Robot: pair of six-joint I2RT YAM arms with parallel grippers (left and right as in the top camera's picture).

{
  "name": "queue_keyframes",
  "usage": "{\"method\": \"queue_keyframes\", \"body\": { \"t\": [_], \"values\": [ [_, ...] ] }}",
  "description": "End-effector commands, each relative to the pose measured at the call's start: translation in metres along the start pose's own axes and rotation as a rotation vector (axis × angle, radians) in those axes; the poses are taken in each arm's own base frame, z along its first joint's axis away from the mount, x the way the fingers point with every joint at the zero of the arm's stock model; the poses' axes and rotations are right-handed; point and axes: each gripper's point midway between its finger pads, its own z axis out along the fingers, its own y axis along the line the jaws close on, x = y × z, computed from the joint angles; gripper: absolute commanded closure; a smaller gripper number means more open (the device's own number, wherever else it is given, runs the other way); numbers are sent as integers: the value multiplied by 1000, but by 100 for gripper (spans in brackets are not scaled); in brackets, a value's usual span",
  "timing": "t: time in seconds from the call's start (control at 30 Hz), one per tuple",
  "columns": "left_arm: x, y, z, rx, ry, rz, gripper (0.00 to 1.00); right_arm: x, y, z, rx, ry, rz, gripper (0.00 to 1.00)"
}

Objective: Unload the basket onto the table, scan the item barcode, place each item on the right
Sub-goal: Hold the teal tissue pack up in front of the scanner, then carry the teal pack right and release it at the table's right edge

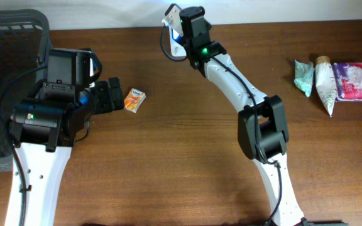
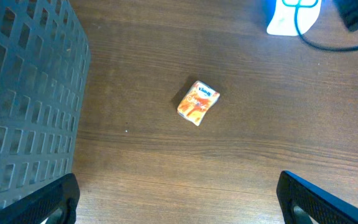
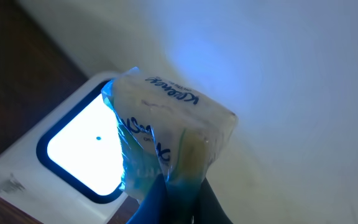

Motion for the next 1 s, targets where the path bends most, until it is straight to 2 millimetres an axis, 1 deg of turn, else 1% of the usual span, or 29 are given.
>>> {"method": "queue_keyframes", "body": {
  "t": [0.0,0.03,0.1,0.13,0.17,0.23,0.27,0.3,0.33,0.43,0.47,0.5,0.53,0.57,0.6,0.63,0.7,0.73,0.8,0.83,0.9,0.97],
  "values": [
    [-3,2,-2,-4,-11,-11,1,3,3,6,-3,-7,-67,96],
    [-3,2,-2,-4,-11,-11,1,1,-7,6,40,-3,-21,96],
    [-3,2,-2,-4,-11,-11,1,0,-37,0,175,8,176,96],
    [-3,2,-2,-4,-11,-11,1,2,-50,-5,216,18,241,96],
    [-3,2,-2,-4,-11,-11,1,3,-60,-10,232,22,269,96],
    [-3,2,-2,-4,-11,-11,1,13,-93,-26,315,62,370,96],
    [-3,2,-2,-4,-11,-11,1,29,-116,-38,375,112,450,96],
    [-3,2,-2,-4,-11,-11,1,47,-129,-46,403,165,502,96],
    [-3,2,-2,-4,-11,-11,1,72,-141,-55,404,239,557,96],
    [-3,2,-2,-4,-11,-11,1,150,-161,-73,411,447,657,96],
    [-3,2,-2,-4,-11,-11,1,188,-166,-79,399,550,655,96],
    [-3,2,-2,-4,-11,-11,1,219,-167,-85,364,633,655,96],
    [-3,2,-2,-4,-11,-11,1,253,-162,-91,281,713,679,96],
    [-3,2,-2,-4,-11,-11,1,269,-161,-95,242,747,701,96],
    [-3,2,-2,-4,-11,-11,1,293,-160,-102,183,786,747,96],
    [-3,2,-2,-4,-11,-11,1,309,-159,-105,124,793,804,96],
    [-3,2,-2,-4,-11,-11,1,334,-159,-109,12,772,927,96],
    [-3,2,-2,-4,-11,-11,1,343,-160,-111,-25,757,976,96],
    [-3,2,-2,-4,-11,-11,1,364,-165,-117,-21,775,1015,96],
    [-3,2,-2,-4,-11,-11,1,371,-166,-119,-16,786,1024,96],
    [-3,2,-2,-4,-11,-11,1,381,-165,-121,-16,806,1034,96],
    [-3,2,-2,-4,-11,-11,1,384,-165,-122,-14,810,1037,96]
  ]
}}
